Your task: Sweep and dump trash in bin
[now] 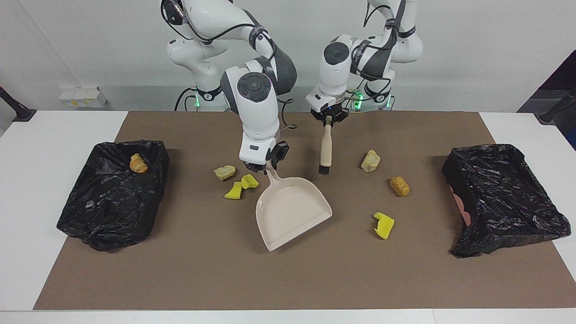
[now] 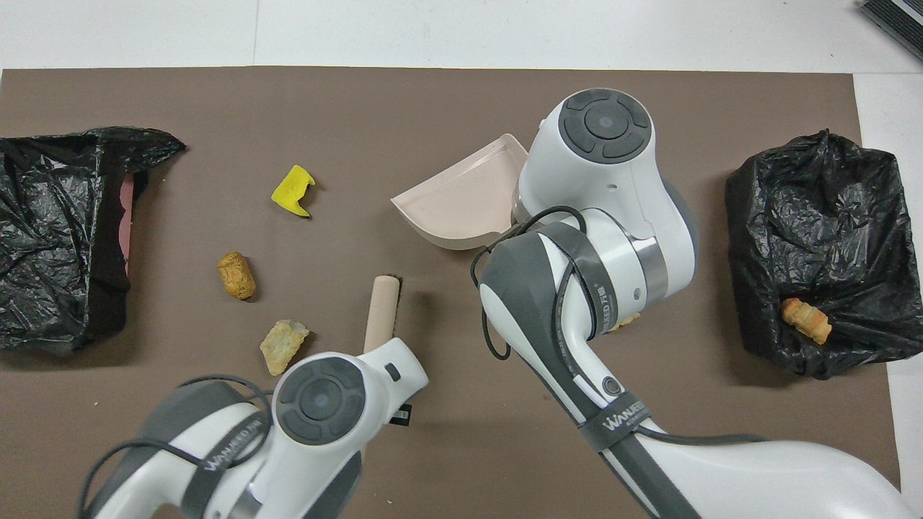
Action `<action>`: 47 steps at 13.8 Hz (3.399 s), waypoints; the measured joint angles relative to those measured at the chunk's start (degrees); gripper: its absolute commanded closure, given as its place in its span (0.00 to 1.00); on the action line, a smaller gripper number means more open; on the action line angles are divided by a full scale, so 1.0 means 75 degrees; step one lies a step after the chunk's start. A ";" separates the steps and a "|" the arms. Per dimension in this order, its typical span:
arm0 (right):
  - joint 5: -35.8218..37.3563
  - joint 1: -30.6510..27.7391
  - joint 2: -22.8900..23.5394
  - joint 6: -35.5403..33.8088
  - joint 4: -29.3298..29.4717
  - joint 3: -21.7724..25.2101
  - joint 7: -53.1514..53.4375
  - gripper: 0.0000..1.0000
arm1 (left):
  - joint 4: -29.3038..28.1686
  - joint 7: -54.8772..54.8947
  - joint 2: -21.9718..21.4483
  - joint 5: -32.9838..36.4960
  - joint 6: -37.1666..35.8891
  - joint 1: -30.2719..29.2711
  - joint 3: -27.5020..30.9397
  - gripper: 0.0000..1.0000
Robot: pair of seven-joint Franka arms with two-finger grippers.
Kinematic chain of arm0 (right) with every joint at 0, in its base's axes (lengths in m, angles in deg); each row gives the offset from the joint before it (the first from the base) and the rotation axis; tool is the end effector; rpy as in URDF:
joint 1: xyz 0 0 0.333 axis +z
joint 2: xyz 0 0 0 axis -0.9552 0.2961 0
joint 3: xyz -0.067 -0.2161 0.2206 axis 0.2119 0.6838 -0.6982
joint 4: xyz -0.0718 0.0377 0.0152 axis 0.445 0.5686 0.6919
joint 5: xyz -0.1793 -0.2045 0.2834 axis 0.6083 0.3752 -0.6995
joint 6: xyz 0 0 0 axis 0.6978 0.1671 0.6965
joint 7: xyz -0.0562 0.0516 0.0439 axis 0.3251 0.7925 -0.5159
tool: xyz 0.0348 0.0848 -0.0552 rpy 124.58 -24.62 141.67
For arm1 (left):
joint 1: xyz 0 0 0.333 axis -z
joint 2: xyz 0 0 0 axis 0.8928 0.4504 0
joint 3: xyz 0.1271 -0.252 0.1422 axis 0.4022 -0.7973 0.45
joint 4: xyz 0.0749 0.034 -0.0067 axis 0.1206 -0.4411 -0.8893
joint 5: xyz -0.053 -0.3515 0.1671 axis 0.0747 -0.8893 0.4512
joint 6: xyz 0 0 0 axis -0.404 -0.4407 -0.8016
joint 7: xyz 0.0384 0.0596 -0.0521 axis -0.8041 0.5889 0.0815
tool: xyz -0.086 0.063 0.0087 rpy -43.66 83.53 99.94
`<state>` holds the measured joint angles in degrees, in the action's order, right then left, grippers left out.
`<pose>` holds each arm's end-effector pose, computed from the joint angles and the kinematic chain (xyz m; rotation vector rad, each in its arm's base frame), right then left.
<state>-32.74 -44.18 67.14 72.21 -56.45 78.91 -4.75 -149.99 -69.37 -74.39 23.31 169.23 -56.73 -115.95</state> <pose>0.5976 0.2913 0.4523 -2.9406 -0.9245 0.1074 0.3664 -0.2989 0.4128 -3.0608 0.3509 0.2082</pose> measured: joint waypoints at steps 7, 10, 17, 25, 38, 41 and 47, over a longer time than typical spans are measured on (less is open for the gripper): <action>0.0820 0.0047 -0.0586 0.0001 -0.1036 0.0021 -0.3841 1.00 | 0.1495 0.2338 0.0934 0.1568 -0.0077 -0.0126 0.2224 1.00; 0.0933 0.0105 -0.0796 0.0011 -0.1364 -0.0008 -0.4954 1.00 | 0.2432 0.3639 0.1885 0.2269 -0.0035 -0.0174 0.2947 1.00; 0.1824 0.0408 -0.0913 0.1010 -0.2152 -0.0036 -0.5634 1.00 | 0.4803 0.5480 0.4175 0.3513 0.0185 -0.0980 0.3104 1.00; 0.2167 0.0466 -0.0957 0.1415 -0.2535 -0.0037 -0.5967 1.00 | 0.4745 0.6021 0.4723 0.3855 -0.0101 -0.0926 0.2959 1.00; 0.2201 0.0516 -0.0957 0.1529 -0.2607 -0.0026 -0.5982 1.00 | 0.1779 0.2335 0.2855 0.2073 0.0089 0.1481 0.2398 1.00; 0.2201 0.0510 -0.0957 0.1534 -0.2610 -0.0026 -0.5982 1.00 | 0.1784 0.1351 0.2806 0.1620 0.0124 0.1596 0.1547 1.00; 0.2201 0.0512 -0.0957 0.1536 -0.2613 -0.0027 -0.5982 1.00 | 0.2126 0.0446 0.2022 0.1352 -0.0547 0.1520 0.1485 1.00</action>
<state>-16.23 -40.34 59.96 83.73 -76.05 78.71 -49.62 -134.04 -66.02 -59.23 33.45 165.13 -45.32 -104.82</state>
